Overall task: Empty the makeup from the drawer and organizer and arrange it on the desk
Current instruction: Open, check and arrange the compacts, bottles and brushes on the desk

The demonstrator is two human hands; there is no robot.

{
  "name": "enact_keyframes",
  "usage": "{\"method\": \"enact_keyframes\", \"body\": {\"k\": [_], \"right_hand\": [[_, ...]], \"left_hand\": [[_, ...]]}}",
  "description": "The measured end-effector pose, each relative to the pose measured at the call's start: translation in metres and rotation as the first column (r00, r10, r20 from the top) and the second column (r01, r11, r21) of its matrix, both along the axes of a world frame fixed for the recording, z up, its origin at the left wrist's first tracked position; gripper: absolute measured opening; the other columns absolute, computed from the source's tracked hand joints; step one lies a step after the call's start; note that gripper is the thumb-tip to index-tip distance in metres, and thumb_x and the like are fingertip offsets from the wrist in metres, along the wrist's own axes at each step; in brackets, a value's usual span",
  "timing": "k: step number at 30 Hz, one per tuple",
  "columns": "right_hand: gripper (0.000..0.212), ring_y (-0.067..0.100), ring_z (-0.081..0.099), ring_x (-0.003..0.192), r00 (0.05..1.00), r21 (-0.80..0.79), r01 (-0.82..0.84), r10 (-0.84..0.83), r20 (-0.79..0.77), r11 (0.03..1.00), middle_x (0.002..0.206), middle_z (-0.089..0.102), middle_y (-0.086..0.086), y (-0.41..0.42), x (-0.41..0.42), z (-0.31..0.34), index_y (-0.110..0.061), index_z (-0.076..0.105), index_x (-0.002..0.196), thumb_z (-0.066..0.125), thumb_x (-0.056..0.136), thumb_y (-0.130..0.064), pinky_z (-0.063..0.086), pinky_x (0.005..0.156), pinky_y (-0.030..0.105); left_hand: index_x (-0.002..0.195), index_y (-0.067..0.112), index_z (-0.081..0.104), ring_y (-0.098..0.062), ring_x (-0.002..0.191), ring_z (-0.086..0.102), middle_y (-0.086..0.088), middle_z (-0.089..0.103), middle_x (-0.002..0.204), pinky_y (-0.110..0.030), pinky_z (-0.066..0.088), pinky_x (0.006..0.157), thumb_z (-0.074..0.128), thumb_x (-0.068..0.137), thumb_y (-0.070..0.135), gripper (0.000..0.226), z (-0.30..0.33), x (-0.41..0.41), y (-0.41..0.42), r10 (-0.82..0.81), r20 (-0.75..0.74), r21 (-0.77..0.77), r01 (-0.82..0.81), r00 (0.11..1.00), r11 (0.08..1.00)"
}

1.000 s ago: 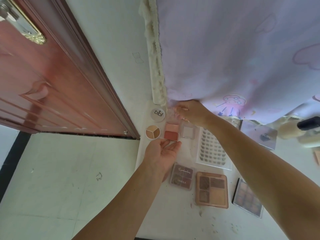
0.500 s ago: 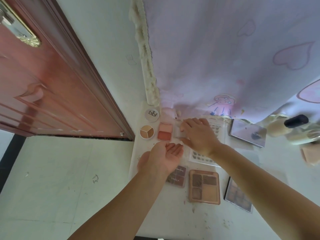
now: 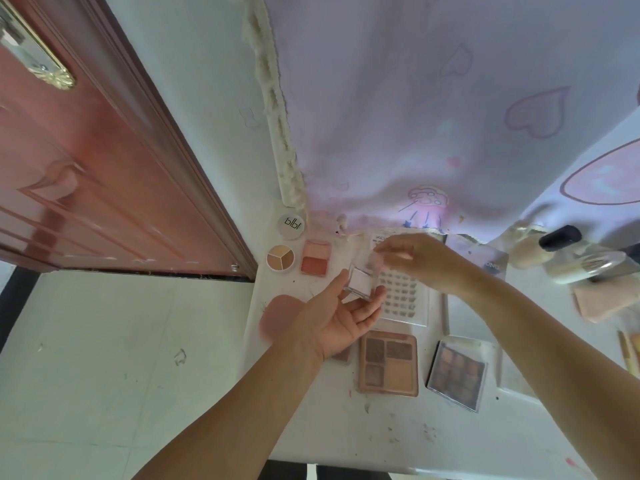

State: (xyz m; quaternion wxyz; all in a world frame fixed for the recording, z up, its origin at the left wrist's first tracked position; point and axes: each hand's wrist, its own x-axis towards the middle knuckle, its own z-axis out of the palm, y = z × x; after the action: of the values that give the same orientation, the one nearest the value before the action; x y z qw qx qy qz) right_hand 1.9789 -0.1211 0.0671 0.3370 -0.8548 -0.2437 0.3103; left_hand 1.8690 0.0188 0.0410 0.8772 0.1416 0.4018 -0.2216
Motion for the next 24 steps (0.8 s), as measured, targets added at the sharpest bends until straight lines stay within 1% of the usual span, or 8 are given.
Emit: {"method": "enact_keyframes", "body": {"k": [4, 7, 10, 12, 16, 21, 23, 24], "right_hand": [[0.019, -0.008, 0.063, 0.067, 0.999, -0.013, 0.047, -0.047, 0.025, 0.999, 0.088, 0.073, -0.001, 0.017, 0.025, -0.01, -0.01, 0.07, 0.096, 0.052, 0.094, -0.014, 0.047, 0.069, 0.012], [0.02, 0.008, 0.064, 0.083, 0.992, -0.082, -0.023, 0.033, 0.122, 0.996, 0.094, 0.073, 0.002, 0.034, 0.038, -0.025, -0.011, 0.071, 0.095, 0.051, 0.094, -0.017, 0.045, 0.077, 0.022], [0.022, 0.018, 0.059, 0.089, 0.962, -0.169, -0.081, 0.122, 0.246, 0.982, 0.096, 0.068, 0.003, 0.044, 0.047, -0.04, -0.011, 0.07, 0.095, 0.049, 0.094, -0.018, 0.04, 0.076, 0.029], [0.023, 0.022, 0.06, 0.089, 0.945, -0.214, -0.086, 0.148, 0.291, 0.973, 0.093, 0.069, 0.005, 0.047, 0.051, -0.049, -0.01, 0.07, 0.092, 0.048, 0.093, -0.018, 0.044, 0.08, 0.034], [0.027, 0.024, 0.06, 0.089, 0.923, -0.307, -0.06, 0.17, 0.345, 0.95, 0.09, 0.07, 0.004, 0.051, 0.053, -0.055, -0.014, 0.069, 0.09, 0.043, 0.093, -0.022, 0.043, 0.088, 0.04], [0.026, 0.027, 0.049, 0.106, 0.863, -0.455, -0.083, 0.292, 0.412, 0.886, 0.094, 0.063, 0.003, 0.053, 0.05, -0.051, -0.016, 0.06, 0.084, 0.04, 0.097, -0.026, 0.037, 0.085, 0.036], [0.023, 0.027, 0.045, 0.115, 0.844, -0.478, -0.075, 0.311, 0.437, 0.875, 0.116, 0.058, 0.005, 0.052, 0.045, -0.042, -0.02, 0.061, 0.107, 0.042, 0.097, -0.028, 0.038, 0.09, 0.038], [0.03, 0.027, 0.043, 0.119, 0.835, -0.472, -0.058, 0.302, 0.459, 0.88, 0.125, 0.055, 0.005, 0.052, 0.039, -0.034, -0.02, 0.056, 0.121, 0.043, 0.096, -0.028, 0.038, 0.093, 0.038]], "left_hand": [[0.095, 0.001, 0.053, -0.038, 0.095, 0.062, -0.032, 0.059, 0.106, -0.05, 0.054, 0.074, 0.053, 0.095, 0.018, 0.017, -0.003, 0.002, 0.0, 0.116, -0.05, -0.053, -0.119, 0.992, 0.991], [0.092, -0.001, 0.055, -0.041, 0.097, 0.06, -0.031, 0.06, 0.103, -0.053, 0.053, 0.077, 0.049, 0.096, 0.015, 0.017, -0.009, 0.006, 0.002, 0.183, -0.09, 0.012, -0.183, 0.979, 0.983], [0.101, -0.005, 0.052, -0.04, 0.109, 0.054, -0.029, 0.056, 0.104, -0.047, 0.049, 0.092, 0.043, 0.099, 0.013, 0.021, -0.014, 0.009, 0.002, 0.276, -0.139, 0.062, -0.27, 0.951, 0.961], [0.104, -0.008, 0.05, -0.041, 0.119, 0.049, -0.031, 0.051, 0.114, -0.047, 0.043, 0.101, 0.04, 0.1, 0.013, 0.024, -0.014, 0.01, 0.0, 0.319, -0.16, 0.064, -0.313, 0.934, 0.948], [0.121, -0.008, 0.047, -0.036, 0.123, 0.048, -0.026, 0.048, 0.13, -0.044, 0.041, 0.101, 0.036, 0.101, 0.016, 0.033, -0.017, 0.012, -0.001, 0.307, -0.145, 0.145, -0.286, 0.941, 0.947], [0.133, -0.003, 0.043, -0.031, 0.128, 0.044, -0.019, 0.047, 0.136, -0.043, 0.04, 0.1, 0.035, 0.102, 0.02, 0.04, -0.017, 0.012, 0.0, 0.275, -0.117, 0.189, -0.25, 0.954, 0.95], [0.137, -0.002, 0.04, -0.03, 0.131, 0.041, -0.018, 0.046, 0.139, -0.043, 0.038, 0.101, 0.034, 0.102, 0.02, 0.041, -0.013, 0.009, 0.0, 0.253, -0.108, 0.19, -0.229, 0.961, 0.955], [0.136, -0.003, 0.039, -0.03, 0.131, 0.041, -0.018, 0.046, 0.139, -0.043, 0.037, 0.102, 0.034, 0.102, 0.02, 0.041, -0.008, 0.005, 0.001, 0.238, -0.101, 0.187, -0.217, 0.966, 0.958]]}}
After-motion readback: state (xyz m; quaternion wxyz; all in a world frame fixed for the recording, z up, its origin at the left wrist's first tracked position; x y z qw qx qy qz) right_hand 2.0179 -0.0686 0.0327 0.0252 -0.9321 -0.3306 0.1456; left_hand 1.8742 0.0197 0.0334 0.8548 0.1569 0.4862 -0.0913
